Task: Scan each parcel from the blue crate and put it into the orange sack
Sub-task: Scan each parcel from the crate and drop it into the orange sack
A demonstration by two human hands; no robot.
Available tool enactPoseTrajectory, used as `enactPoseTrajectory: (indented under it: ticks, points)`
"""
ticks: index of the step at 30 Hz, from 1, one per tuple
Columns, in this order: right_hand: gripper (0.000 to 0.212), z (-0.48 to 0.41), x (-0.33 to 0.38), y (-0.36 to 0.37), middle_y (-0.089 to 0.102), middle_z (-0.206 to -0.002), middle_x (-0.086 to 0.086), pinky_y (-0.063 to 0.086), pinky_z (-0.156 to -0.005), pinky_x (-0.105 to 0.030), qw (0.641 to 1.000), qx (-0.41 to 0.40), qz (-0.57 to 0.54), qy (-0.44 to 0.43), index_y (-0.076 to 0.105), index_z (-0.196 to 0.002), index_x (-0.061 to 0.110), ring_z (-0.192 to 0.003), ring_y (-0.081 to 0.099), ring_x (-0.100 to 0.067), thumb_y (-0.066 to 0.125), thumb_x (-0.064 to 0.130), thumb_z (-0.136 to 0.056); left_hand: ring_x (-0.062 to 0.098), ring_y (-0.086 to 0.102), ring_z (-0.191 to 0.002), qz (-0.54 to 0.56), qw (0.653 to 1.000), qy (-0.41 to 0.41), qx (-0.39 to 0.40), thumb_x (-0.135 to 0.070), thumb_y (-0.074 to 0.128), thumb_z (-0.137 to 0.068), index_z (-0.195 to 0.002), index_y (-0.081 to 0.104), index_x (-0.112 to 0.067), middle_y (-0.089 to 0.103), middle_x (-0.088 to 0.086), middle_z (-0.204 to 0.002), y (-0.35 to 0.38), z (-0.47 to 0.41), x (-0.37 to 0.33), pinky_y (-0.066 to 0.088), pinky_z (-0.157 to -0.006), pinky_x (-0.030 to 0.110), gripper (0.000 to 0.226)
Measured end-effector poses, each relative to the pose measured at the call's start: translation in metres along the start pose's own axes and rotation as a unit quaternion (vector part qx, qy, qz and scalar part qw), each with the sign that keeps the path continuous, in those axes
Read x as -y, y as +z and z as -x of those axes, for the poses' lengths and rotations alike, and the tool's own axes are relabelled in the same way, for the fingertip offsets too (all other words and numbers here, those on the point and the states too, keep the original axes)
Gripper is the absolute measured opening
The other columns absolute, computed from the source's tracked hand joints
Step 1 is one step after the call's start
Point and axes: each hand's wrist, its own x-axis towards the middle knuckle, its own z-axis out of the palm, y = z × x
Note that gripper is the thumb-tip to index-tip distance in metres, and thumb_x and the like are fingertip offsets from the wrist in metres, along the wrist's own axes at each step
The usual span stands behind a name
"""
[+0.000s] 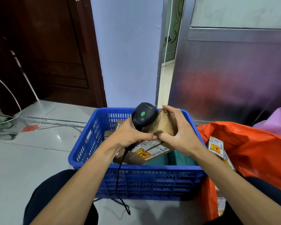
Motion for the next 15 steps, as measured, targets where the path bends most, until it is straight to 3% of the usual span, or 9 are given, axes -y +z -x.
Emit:
enactPoseTrajectory:
  ticks: [3, 7, 10, 12, 15]
  points:
    - [0.088, -0.009, -0.002, 0.003, 0.04, -0.142, 0.009, 0.038, -0.101, -0.016, 0.999, -0.039, 0.004, -0.006, 0.036, -0.152, 0.026, -0.13, 0.043, 0.0, 0.082, 0.032, -0.077, 0.013, 0.074, -0.109, -0.001, 1.0, 0.013, -0.017, -0.013, 0.099, -0.063, -0.126, 0.068, -0.018, 0.08, -0.003, -0.11, 0.0, -0.007, -0.004, 0.055, -0.102, 0.04, 0.07]
    - [0.104, -0.021, -0.002, 0.01, 0.032, -0.149, 0.01, 0.037, -0.109, -0.021, 0.993, -0.107, -0.056, 0.006, 0.028, -0.155, 0.025, -0.141, 0.036, -0.002, 0.079, 0.056, -0.07, -0.007, 0.067, -0.067, 0.022, 0.998, 0.043, -0.041, 0.002, 0.085, -0.078, -0.11, 0.069, -0.019, 0.073, -0.018, -0.07, -0.006, -0.014, -0.015, 0.05, -0.066, 0.012, 0.042]
    - [0.116, -0.03, 0.0, 0.016, 0.033, -0.156, 0.009, 0.039, -0.113, -0.029, 0.982, -0.122, -0.129, 0.062, 0.02, -0.159, 0.029, -0.143, 0.038, -0.004, 0.08, 0.066, -0.067, -0.004, 0.066, -0.062, 0.058, 0.992, 0.058, -0.101, -0.003, 0.086, -0.079, -0.116, 0.07, -0.01, 0.075, -0.014, -0.072, -0.007, -0.02, -0.017, 0.05, -0.06, 0.013, 0.041]
    - [0.123, -0.035, -0.004, 0.023, 0.044, -0.152, 0.009, 0.042, -0.115, -0.038, 0.977, -0.068, -0.16, 0.121, 0.016, -0.16, 0.033, -0.137, 0.048, -0.009, 0.083, 0.071, -0.065, 0.004, 0.068, -0.063, 0.113, 0.979, 0.046, -0.163, -0.009, 0.089, -0.077, -0.116, 0.07, -0.007, 0.076, -0.008, -0.075, -0.008, -0.024, -0.017, 0.053, -0.061, 0.021, 0.043]
    - [0.133, -0.035, -0.018, 0.039, 0.056, -0.146, 0.012, 0.035, -0.119, -0.042, 0.968, 0.086, -0.123, 0.203, 0.011, -0.162, 0.031, -0.129, 0.057, -0.011, 0.085, 0.073, -0.06, 0.016, 0.059, -0.063, 0.225, 0.944, 0.002, -0.243, -0.023, 0.088, -0.075, -0.109, 0.073, -0.005, 0.074, 0.0, -0.072, -0.018, -0.033, -0.01, 0.051, -0.056, 0.027, 0.042]
